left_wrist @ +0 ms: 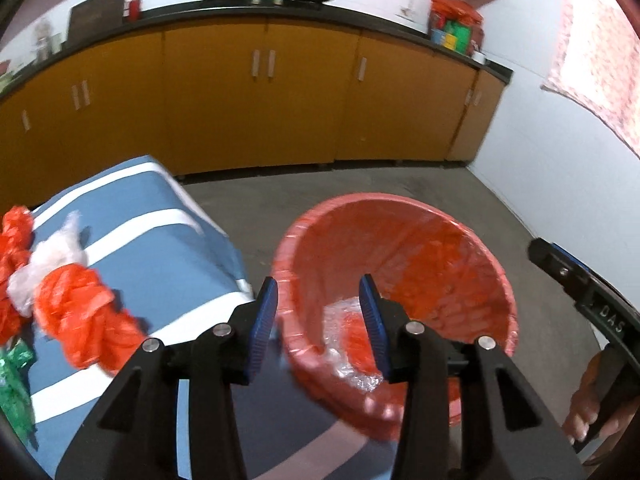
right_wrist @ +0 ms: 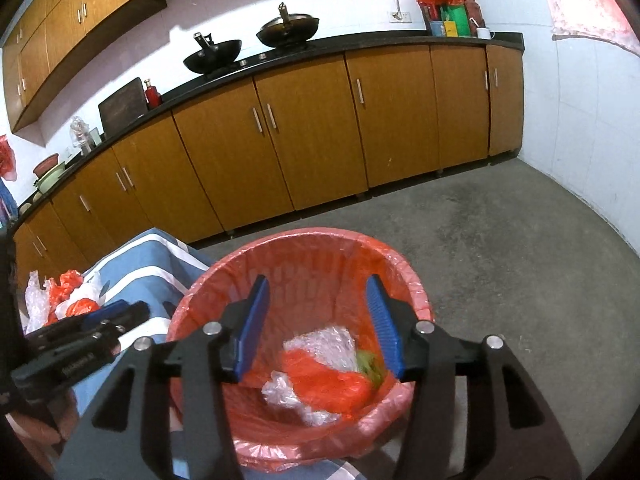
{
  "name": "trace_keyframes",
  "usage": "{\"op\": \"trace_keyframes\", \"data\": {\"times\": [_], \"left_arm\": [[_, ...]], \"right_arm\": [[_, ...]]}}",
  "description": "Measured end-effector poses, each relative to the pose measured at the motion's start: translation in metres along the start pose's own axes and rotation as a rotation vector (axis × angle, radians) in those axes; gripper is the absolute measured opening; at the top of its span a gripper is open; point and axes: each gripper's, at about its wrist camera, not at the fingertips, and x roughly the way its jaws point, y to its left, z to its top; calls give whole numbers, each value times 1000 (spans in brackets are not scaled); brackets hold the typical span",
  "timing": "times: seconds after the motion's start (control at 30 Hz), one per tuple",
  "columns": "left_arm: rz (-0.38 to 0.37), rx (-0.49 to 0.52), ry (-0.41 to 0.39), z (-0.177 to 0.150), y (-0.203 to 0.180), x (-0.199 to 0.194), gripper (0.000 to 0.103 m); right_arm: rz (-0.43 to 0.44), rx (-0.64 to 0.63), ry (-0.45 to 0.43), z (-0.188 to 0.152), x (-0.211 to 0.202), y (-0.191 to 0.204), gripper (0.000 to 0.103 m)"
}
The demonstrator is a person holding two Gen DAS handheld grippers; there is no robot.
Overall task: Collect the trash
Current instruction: 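Return to the table and grasp another red bag with the right tool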
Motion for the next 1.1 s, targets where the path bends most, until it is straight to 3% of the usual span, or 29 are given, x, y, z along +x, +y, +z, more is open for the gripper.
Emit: {"op": "trace_keyframes", "data": {"times": [0.17,0.37,0.57,0.73,0.83,0.93,1.1], "left_arm": [[48,-26,-26,-6,26,-22,44],[133,-58,-74,-22,73,-65,46],[294,-113,-99,-60,144,-117,48],[413,-220,-88,-91,209,-148,48],[467,-263,-87,-105,237,-162,49],[502,-281,-90,-115,257,-171,53],[511,-288,-103,-122,269,-177,57]], "right_arm": [[25,-25,0,2,-6,20,50],[112,-106,22,-3,-10,77,50],[225,-216,68,-22,-2,158,50],[285,-283,118,-45,17,220,50],[292,-307,131,-52,29,250,50],[279,-331,117,-53,40,270,62],[265,-355,143,-56,62,293,66]]}}
